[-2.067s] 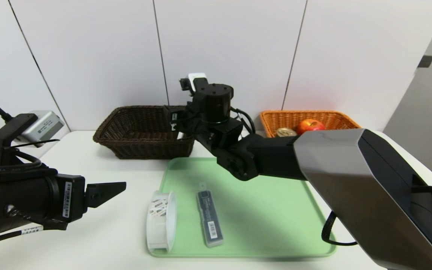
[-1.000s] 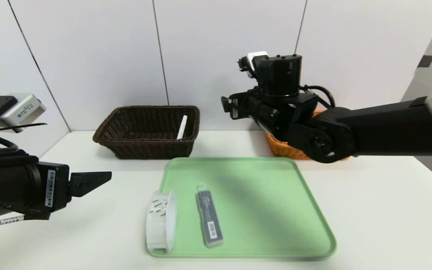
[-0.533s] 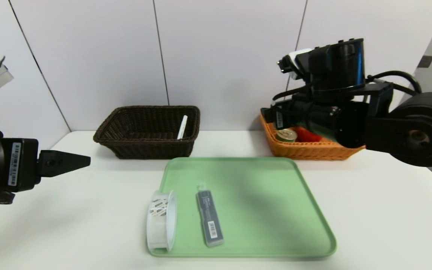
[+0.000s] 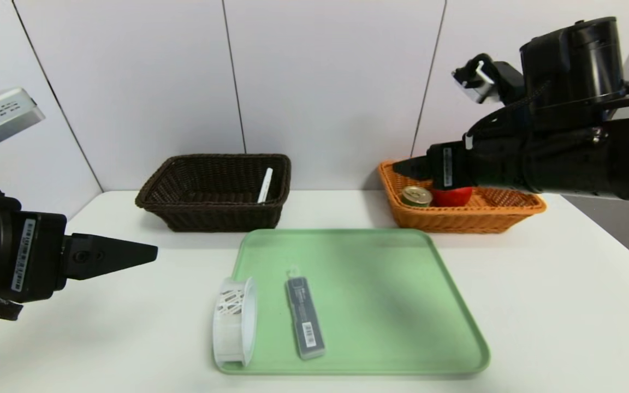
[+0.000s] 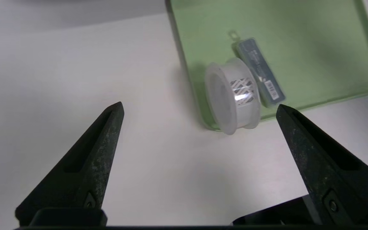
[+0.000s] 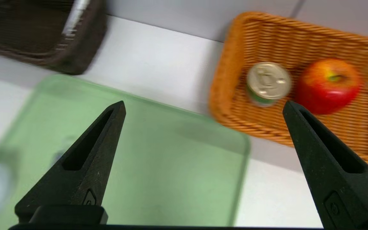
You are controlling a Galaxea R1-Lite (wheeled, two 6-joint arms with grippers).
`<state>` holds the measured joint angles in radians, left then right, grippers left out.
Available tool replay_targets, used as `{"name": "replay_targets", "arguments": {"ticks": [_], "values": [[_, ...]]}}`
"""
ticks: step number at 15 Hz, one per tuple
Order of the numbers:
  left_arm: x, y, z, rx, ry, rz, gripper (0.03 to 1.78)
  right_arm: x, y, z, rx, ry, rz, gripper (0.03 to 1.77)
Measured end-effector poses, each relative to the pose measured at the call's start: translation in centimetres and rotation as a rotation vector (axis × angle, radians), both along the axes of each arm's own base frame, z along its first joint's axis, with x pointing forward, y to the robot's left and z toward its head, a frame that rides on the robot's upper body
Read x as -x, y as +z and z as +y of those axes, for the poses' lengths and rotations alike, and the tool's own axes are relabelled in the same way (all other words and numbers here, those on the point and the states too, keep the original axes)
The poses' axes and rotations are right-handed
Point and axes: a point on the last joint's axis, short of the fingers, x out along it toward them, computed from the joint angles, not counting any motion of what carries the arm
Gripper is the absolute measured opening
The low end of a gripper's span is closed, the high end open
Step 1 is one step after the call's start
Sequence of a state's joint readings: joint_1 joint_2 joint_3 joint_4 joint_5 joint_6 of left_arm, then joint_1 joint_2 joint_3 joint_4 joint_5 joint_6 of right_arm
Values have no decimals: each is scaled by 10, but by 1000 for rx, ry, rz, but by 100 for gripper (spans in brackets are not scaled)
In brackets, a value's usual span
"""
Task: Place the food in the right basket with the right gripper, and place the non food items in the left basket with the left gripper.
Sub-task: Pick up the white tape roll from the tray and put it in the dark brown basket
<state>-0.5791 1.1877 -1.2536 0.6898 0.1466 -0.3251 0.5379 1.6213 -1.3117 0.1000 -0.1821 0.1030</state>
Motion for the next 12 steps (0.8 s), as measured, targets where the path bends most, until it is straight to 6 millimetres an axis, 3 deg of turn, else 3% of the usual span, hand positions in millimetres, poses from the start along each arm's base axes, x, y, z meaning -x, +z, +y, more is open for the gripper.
{"name": "replay_targets", "arguments": {"ticks": [4,12], "values": [[-8,2,-7,40,-22,-31,169,14,2,-10,-172,-30,110,169],[-16,-4,-12,42,-2,12,169,30,-9,-32,-48,-129,125,169]]}}
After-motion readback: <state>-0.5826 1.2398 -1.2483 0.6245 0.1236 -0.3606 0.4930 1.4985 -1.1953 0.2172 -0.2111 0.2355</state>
